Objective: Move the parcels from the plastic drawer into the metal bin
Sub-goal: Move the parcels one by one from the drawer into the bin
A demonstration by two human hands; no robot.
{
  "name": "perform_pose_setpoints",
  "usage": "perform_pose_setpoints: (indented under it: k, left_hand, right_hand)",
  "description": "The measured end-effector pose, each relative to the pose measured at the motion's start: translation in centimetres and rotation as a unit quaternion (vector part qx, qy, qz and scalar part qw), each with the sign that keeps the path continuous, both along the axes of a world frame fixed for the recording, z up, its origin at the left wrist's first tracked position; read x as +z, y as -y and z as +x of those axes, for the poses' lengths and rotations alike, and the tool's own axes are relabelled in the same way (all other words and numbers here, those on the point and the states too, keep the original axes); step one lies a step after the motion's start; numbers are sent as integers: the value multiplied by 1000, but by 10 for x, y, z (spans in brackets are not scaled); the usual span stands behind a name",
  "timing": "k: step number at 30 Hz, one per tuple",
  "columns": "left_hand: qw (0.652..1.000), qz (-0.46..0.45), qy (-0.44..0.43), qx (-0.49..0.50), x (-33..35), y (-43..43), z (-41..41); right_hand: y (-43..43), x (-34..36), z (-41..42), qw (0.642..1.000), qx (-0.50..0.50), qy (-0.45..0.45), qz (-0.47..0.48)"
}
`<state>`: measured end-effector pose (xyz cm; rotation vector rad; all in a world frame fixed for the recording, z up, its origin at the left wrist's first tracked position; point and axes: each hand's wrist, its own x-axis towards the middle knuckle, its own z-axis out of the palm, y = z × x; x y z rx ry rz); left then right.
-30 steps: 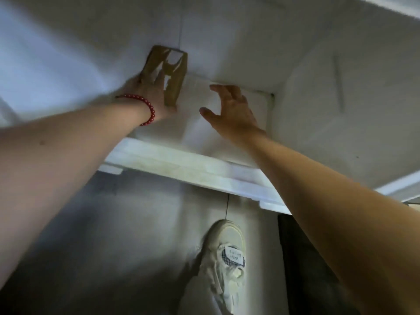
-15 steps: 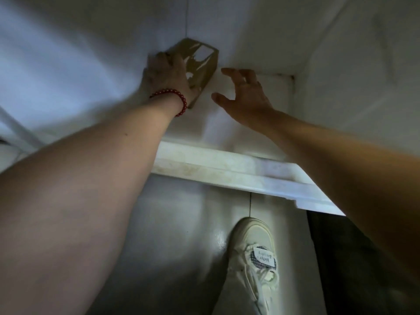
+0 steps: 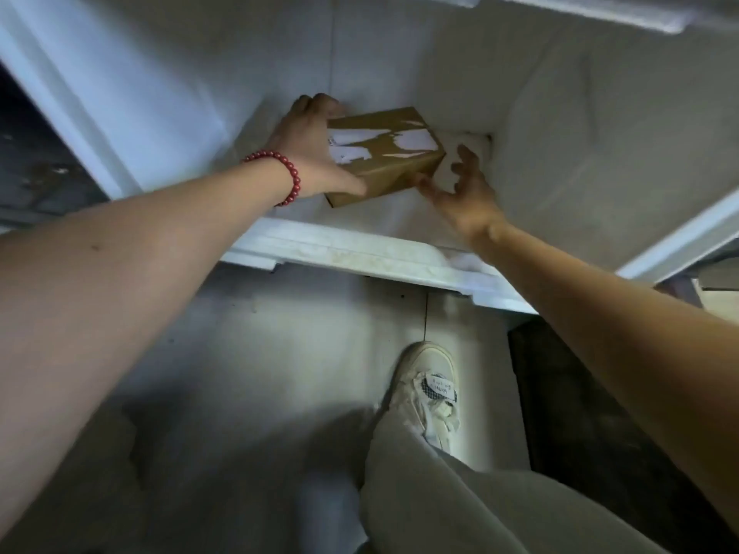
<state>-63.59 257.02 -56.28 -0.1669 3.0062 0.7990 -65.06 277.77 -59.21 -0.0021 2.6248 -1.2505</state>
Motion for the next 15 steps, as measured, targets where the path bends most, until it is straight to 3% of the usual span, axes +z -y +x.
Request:
perform_pose_setpoints:
  k: [9, 15]
  left_hand:
    - [998, 56, 13, -25, 91, -25, 107]
    - [991, 132, -24, 16, 145, -45, 201]
  right_hand:
    - [-22, 82, 112, 997, -1, -54, -55]
    - [-45, 128, 199, 982, -41, -18, -181]
